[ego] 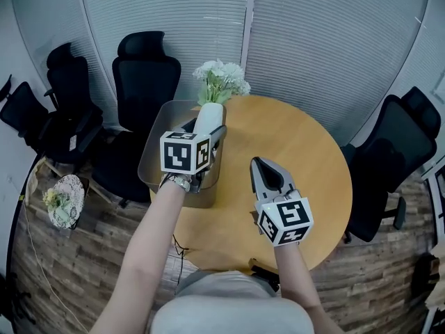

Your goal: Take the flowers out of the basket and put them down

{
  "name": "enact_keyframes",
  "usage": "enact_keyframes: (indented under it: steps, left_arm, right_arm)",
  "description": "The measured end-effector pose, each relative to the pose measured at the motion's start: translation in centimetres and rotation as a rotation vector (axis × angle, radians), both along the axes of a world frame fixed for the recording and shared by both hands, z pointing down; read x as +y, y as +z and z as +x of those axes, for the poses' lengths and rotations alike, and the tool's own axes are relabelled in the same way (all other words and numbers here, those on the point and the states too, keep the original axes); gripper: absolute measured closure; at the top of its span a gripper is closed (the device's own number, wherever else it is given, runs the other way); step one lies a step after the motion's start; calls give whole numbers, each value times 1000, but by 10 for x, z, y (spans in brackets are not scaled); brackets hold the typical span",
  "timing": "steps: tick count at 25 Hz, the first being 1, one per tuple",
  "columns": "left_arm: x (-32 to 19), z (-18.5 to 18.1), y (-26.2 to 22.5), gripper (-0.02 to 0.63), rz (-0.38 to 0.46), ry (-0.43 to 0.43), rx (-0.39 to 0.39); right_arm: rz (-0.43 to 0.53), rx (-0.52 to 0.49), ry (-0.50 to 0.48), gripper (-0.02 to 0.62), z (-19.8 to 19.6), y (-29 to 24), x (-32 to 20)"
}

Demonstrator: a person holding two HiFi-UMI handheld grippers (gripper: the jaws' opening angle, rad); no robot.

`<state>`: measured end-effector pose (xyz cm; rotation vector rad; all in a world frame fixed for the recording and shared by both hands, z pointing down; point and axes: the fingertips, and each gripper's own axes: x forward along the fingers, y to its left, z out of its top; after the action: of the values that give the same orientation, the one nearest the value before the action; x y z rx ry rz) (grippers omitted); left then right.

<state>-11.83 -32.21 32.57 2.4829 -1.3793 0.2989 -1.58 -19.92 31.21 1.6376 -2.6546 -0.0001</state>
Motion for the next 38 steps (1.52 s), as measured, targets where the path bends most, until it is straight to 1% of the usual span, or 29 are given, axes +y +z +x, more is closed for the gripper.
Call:
enact_keyframes:
  steps: [7, 13, 17, 20, 22, 25, 29, 32, 38]
  left_arm:
    - [11, 30, -17, 257, 49, 60, 48]
    - [16, 48, -26, 256, 88, 108, 62]
    - [22, 71, -39, 257, 110, 157, 104]
    - [28, 90, -48, 256, 116, 212, 166]
    - [31, 101, -51, 257, 126, 242, 184]
    - [33, 117, -48, 256, 132, 274, 177]
    - [35, 135, -40, 256, 123, 310, 201]
    - [37, 148, -31, 256, 124, 336, 204]
    - [39, 168, -7, 256, 123, 360, 218]
  right_arm:
    - [14, 5, 18, 571, 12, -5, 2]
    - [16, 9, 52, 569, 21, -5, 3]
    - [23, 7, 77, 569, 35, -9, 5]
    - [27, -7, 94, 569, 46, -11, 6]
    - [25, -21, 103, 569, 53, -11, 8]
    - [21, -16, 123, 569, 65, -8, 8]
    - [16, -9, 147, 569, 77, -7, 8]
    - [7, -10, 165, 569, 87, -4, 11]
    - [-34, -8, 193, 569, 105, 15, 19]
